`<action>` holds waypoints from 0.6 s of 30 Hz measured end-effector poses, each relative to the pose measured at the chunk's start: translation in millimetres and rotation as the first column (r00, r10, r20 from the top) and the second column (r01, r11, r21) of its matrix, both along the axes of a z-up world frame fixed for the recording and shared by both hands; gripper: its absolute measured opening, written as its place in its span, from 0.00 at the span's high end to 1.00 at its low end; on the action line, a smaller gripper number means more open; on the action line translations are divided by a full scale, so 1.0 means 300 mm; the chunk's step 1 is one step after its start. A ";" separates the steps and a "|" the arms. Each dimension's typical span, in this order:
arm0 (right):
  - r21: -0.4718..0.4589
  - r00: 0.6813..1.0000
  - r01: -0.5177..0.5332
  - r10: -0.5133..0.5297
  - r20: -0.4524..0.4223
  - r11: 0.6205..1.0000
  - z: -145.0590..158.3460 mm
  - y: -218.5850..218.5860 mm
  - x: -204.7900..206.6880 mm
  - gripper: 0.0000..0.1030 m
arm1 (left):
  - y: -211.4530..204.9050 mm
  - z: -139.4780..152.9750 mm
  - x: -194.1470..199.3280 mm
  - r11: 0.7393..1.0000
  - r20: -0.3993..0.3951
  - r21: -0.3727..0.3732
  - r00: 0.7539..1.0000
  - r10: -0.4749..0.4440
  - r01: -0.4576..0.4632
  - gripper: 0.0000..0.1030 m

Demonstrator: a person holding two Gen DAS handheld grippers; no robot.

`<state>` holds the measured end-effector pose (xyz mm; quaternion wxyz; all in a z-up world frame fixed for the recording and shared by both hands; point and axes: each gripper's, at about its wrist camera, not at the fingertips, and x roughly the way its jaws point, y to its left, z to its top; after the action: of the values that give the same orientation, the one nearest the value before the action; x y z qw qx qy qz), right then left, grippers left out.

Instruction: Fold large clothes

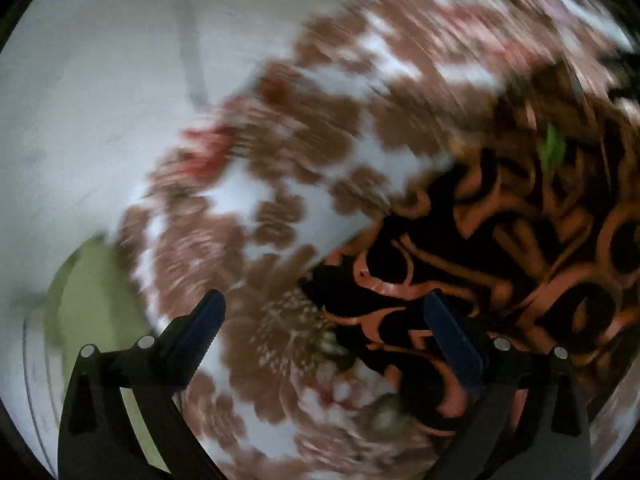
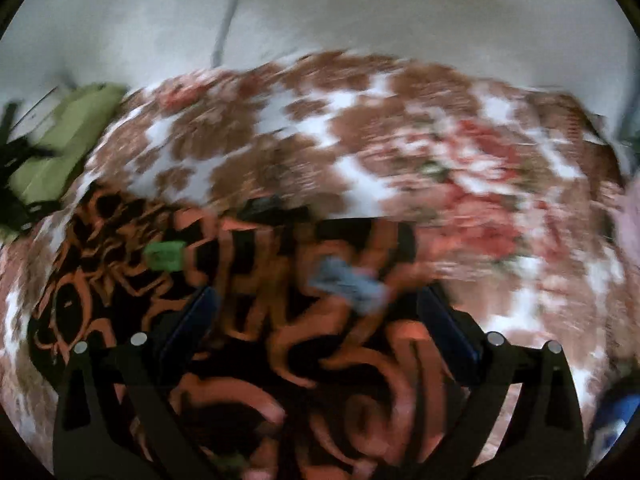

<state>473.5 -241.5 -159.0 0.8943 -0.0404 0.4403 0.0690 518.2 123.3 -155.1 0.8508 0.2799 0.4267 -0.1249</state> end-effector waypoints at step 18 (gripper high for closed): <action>-0.184 1.000 -0.010 0.006 -0.024 0.983 -0.207 0.197 -0.114 0.05 | -0.435 -0.251 -0.265 0.873 -0.061 -0.315 0.926 0.373 -0.372 0.05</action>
<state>439.3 -182.2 -221.2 0.8813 -0.1239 0.4549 0.0322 438.6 -7.3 -230.2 0.8932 0.0507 0.4460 -0.0263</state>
